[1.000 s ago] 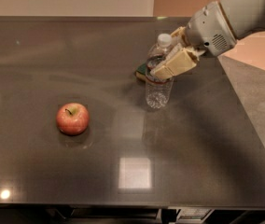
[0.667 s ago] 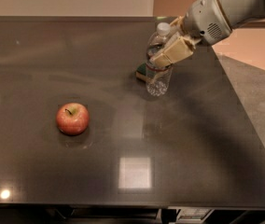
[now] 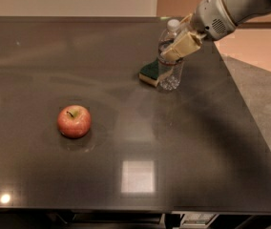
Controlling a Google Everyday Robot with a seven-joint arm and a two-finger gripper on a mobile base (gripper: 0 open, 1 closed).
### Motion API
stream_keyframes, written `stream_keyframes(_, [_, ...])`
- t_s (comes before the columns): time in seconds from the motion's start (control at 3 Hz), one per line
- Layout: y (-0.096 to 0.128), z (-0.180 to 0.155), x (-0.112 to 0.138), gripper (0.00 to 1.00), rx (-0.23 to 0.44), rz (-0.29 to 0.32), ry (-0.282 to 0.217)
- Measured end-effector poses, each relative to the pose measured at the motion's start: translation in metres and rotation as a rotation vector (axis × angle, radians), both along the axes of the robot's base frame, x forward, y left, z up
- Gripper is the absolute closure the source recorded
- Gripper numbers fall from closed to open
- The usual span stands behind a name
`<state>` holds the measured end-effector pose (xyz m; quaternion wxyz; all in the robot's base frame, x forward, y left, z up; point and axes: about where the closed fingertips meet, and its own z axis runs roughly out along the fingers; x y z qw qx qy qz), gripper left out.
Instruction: Move water bottle near sponge
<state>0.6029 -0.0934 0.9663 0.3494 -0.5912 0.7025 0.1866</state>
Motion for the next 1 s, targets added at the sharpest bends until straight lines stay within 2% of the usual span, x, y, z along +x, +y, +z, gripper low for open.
stream_keyframes(0.33, [-0.014, -0.007, 0.013, 1.00, 0.000, -0.040, 0.010])
stream_keyframes(0.67, [-0.022, -0.013, 0.020, 0.82, 0.031, -0.056, 0.020])
stream_keyframes(1.0, [-0.026, -0.019, 0.025, 0.59, 0.050, -0.065, 0.034])
